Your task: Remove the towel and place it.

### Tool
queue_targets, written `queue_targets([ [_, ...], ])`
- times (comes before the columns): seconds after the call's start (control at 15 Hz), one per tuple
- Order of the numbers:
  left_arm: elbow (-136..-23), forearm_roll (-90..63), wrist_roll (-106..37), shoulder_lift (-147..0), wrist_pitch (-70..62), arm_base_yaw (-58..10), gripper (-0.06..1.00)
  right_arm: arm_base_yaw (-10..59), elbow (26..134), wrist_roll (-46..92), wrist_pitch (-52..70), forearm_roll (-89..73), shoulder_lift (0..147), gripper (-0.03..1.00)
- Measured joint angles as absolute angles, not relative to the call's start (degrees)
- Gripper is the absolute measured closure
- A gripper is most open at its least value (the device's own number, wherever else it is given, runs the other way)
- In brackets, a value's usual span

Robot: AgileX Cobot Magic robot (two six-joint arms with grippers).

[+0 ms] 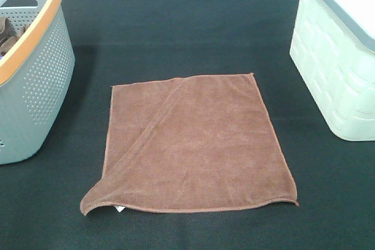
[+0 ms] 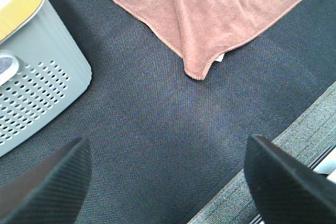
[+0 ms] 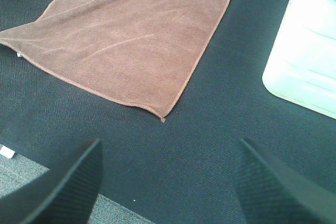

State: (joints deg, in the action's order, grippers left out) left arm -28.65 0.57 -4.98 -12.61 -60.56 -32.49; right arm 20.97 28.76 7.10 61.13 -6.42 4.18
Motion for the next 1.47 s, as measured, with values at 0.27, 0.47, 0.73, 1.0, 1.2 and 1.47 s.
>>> queue_targets([
  [0.27,-28.65,0.52,-4.98,-12.61,-60.56,-28.42,0.18,18.91,28.76,7.1,61.13,-6.42,4.18,0.3],
  [0.47,-28.65,0.52,-4.98,-12.55,-60.56,-12.32,0.18,7.45,28.76,7.1,61.13,-6.42,4.18,0.3],
  [0.73,-28.65,0.52,-4.98,-8.02,-60.56,-3.04,0.18,-0.4,28.76,7.1,61.13,-6.42,4.18,0.3],
  [1.0,-28.65,0.52,-4.98,0.17,-60.56,-2.23,0.18,-1.55,28.76,7.1,61.13,-6.42,3.61,0.3],
  [1.2,-28.65,0.52,-4.98,0.29,-60.56,-3.5,0.18,-1.55,28.76,7.1,61.08,-6.42,-0.17,0.3],
  [1.47,-28.65,0.57,-4.98,0.29,-60.56,-4.01,0.18,1.03,28.76,6.65,61.08,-6.47,-0.4,0.3],
])
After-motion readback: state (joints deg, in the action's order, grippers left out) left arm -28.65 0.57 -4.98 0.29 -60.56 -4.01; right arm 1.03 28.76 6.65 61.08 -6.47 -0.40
